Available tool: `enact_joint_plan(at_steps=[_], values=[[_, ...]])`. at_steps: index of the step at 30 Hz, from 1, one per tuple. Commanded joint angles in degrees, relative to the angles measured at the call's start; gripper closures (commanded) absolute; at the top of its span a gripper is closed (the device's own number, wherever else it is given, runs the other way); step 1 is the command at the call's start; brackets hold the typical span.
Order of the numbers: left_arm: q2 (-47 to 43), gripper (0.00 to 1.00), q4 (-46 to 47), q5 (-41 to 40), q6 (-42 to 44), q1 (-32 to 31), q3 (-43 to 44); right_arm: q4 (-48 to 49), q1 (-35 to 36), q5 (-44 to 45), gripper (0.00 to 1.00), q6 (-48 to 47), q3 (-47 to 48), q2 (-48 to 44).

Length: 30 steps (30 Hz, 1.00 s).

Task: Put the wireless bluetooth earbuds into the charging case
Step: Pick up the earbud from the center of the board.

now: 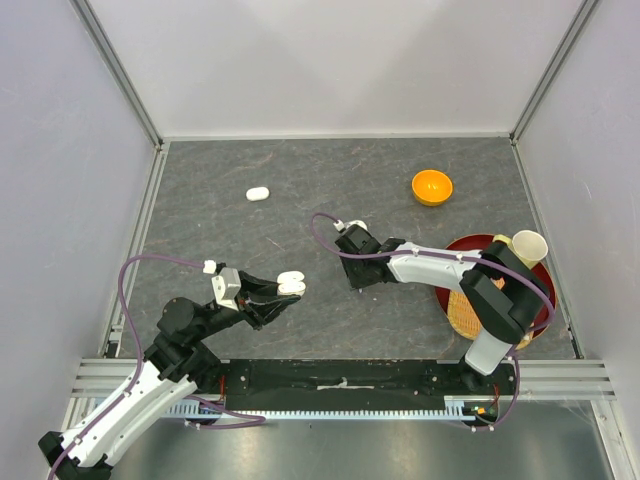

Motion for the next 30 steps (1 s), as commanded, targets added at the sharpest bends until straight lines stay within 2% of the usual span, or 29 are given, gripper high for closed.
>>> enact_joint_plan(at_steps=[1, 30], values=[[0.4, 0.98, 0.8, -1.0, 0.0, 0.0, 1.8, -0.5, 0.3, 0.7, 0.61, 0.5, 1.2, 0.5], [1.5, 0.98, 1.2, -0.6, -0.4, -0.1, 1.7, -1.8, 0.4, 2.0, 0.64, 2.5, -0.4, -0.6]])
